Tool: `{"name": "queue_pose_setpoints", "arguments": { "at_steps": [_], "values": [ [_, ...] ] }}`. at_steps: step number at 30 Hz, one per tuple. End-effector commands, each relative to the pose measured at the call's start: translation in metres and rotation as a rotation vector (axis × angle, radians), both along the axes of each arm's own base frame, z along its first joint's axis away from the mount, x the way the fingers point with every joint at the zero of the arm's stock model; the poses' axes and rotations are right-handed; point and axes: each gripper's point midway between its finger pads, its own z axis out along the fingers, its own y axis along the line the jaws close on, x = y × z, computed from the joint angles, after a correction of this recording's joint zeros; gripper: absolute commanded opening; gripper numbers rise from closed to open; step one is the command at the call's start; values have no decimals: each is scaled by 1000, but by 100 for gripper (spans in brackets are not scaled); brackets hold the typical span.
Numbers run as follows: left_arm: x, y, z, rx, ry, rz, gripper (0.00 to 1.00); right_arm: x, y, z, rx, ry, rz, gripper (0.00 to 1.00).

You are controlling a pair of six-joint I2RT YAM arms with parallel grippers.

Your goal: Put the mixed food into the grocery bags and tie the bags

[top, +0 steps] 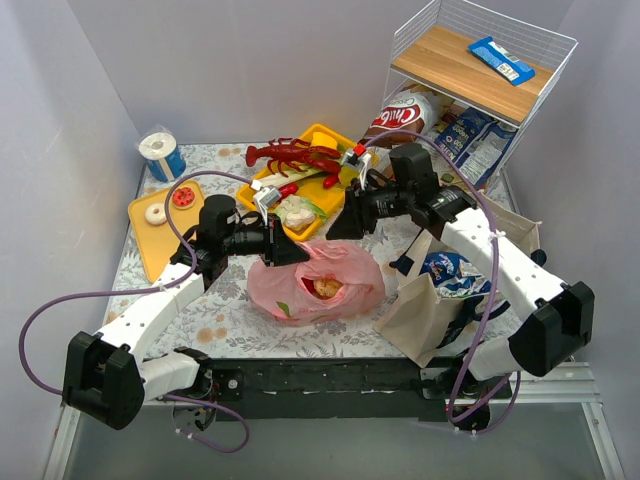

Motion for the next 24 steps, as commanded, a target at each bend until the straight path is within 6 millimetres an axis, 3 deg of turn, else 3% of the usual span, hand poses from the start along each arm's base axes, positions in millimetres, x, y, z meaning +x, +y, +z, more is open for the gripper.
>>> {"name": "queue_pose_setpoints", "arguments": {
  "at_steps": [1, 4, 7, 17, 21, 24],
  "values": [
    [1, 1, 23, -9, -88, 2, 0, -10, 6, -4, 54, 23, 113, 28],
    [1, 1, 22, -5, -91, 5, 0, -15, 6, -12, 62, 56, 126, 10],
    [2, 1, 22, -4, -93, 10, 0, -20, 5, -17, 73, 73, 128, 1],
    [6, 0, 22, 1, -88, 15, 0, -39, 20, -33, 44, 109, 146, 1],
    [6, 0, 22, 0, -89, 15, 0, -35, 24, -42, 12, 101, 124, 1],
    [6, 0, 23, -1, -91, 17, 0, -30, 24, -47, -10, 87, 101, 7]
  ]
}}
